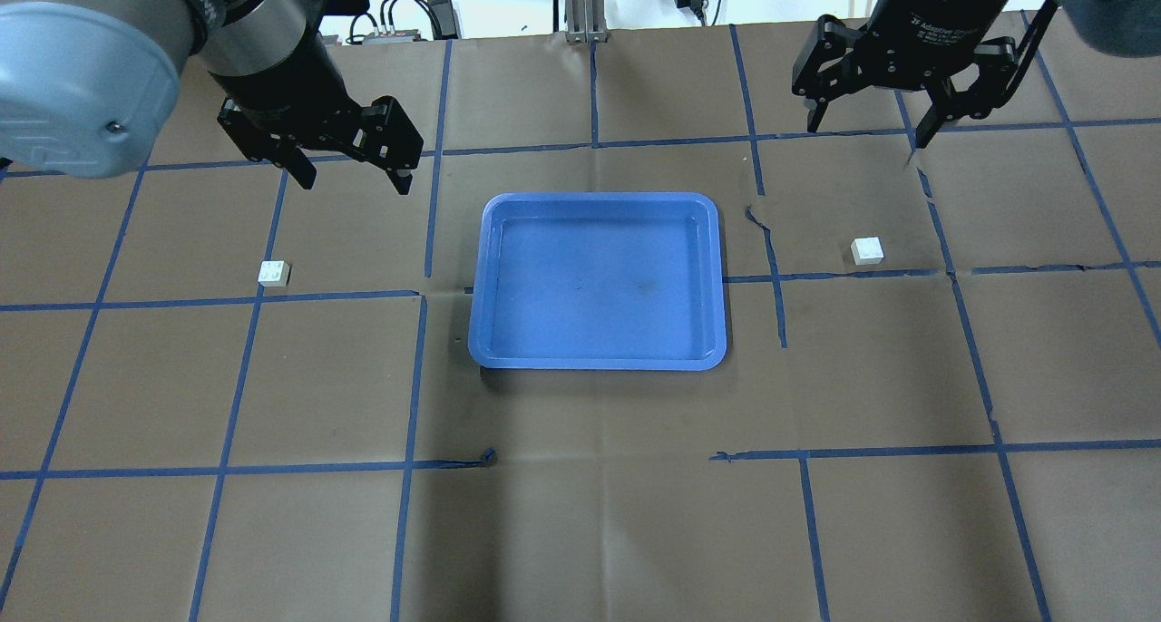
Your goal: Assemble white blocks and place on blue tray
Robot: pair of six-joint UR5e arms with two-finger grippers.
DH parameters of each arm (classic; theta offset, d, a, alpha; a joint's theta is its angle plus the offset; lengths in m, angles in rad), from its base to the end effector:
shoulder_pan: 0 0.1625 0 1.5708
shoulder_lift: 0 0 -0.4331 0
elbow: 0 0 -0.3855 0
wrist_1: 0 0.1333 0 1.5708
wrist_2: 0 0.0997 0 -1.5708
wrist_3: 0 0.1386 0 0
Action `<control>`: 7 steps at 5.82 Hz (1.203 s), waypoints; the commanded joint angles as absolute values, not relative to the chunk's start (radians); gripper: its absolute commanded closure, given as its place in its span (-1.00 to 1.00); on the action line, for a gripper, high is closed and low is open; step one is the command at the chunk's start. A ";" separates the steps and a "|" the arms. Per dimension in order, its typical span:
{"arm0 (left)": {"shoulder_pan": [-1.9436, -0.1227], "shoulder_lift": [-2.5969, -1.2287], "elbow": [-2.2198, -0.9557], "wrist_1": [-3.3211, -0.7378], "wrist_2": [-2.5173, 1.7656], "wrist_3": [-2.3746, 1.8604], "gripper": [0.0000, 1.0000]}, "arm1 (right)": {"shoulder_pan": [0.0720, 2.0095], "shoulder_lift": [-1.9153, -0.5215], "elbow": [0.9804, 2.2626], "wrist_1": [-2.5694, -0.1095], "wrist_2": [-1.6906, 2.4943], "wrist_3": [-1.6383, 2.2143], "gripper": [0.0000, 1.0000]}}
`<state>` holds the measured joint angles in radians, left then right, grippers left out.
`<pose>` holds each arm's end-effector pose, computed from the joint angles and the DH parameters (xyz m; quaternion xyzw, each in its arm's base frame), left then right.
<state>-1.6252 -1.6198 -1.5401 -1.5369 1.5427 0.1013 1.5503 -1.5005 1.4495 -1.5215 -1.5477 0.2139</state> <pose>-0.1646 -0.5003 0.4510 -0.0779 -0.9968 0.0081 0.0139 0.1259 -0.5180 0.4758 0.1169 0.9931 0.0003 0.0116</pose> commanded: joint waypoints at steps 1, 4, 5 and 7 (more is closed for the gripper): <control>-1.620 -1.606 -1.549 -1.537 1.598 0.127 -0.99 | 1.598 -1.494 1.447 -1.525 -1.558 0.268 -0.99; -1.617 -1.598 -1.554 -1.542 1.601 0.127 -0.99 | 1.606 -1.486 1.459 -1.539 -1.568 0.253 -0.99; -1.617 -1.594 -1.557 -1.546 1.601 0.127 -0.99 | 1.605 -1.485 1.462 -1.523 -1.566 0.253 -0.99; -1.609 -1.594 -1.578 -1.539 1.603 0.149 -0.99 | 1.600 -1.483 1.459 -1.519 -1.571 0.192 -1.00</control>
